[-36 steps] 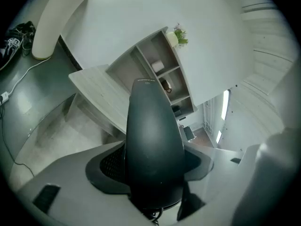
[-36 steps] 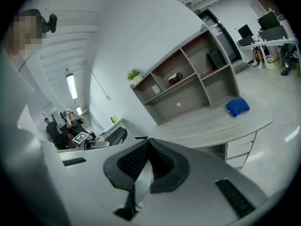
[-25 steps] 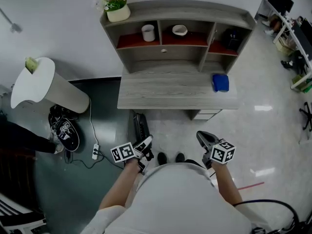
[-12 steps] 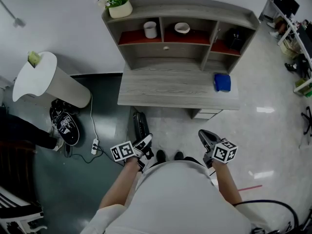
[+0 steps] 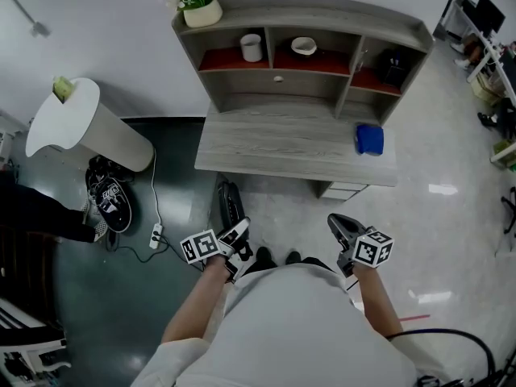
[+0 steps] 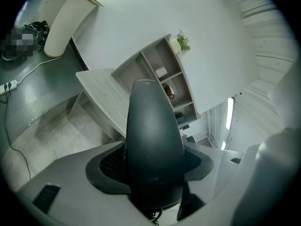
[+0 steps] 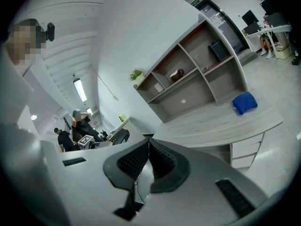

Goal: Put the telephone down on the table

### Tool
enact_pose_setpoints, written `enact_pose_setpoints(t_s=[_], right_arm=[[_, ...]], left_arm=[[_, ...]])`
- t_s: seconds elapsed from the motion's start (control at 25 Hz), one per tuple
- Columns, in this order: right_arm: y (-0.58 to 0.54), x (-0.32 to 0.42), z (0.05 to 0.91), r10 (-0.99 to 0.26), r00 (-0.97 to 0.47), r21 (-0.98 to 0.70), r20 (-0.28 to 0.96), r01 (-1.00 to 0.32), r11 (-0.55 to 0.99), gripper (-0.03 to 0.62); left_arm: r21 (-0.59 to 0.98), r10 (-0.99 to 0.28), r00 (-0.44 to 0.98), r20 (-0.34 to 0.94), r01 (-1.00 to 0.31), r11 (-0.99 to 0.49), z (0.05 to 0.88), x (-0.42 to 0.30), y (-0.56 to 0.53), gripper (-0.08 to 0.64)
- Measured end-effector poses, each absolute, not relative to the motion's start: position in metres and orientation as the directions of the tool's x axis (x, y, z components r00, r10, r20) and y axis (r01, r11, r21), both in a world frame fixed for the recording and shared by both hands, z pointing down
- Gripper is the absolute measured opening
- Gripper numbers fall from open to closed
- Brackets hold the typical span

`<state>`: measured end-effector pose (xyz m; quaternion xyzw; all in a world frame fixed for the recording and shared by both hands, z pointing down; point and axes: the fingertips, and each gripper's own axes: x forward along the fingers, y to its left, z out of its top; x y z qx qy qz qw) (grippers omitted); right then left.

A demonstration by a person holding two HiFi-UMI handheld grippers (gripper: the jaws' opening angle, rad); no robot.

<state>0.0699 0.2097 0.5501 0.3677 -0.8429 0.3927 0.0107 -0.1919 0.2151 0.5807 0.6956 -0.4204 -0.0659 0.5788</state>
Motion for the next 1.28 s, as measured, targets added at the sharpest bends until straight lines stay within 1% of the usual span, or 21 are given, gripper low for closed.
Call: enact_pose_setpoints(t_s=[0.2, 0.64, 1.28], right_arm=[[0.208, 0.081, 0.555, -0.61, -0.726, -0.654, 0.319, -0.634, 0.413, 0.017], [0.194, 0.083, 0.562, -0.601, -0.727, -0.662, 0.331, -0.633, 0.401, 0.017], [0.121, 0.066, 0.567, -0.65, -0.676, -0.661, 0.348, -0.668, 0.342, 0.017]], left_arm=[[0.865, -0.675, 0.625, 0.392, -0.5, 0.04, 0.583, -0.189, 0.217, 0.308], [0.857, -0.665, 0.624, 0.409, -0.513, 0.045, 0.59, -0.188, 0.203, 0.308], [0.85, -0.613, 0.667, 0.424, -0.526, 0.015, 0.599, -0.207, 0.116, 0.308]])
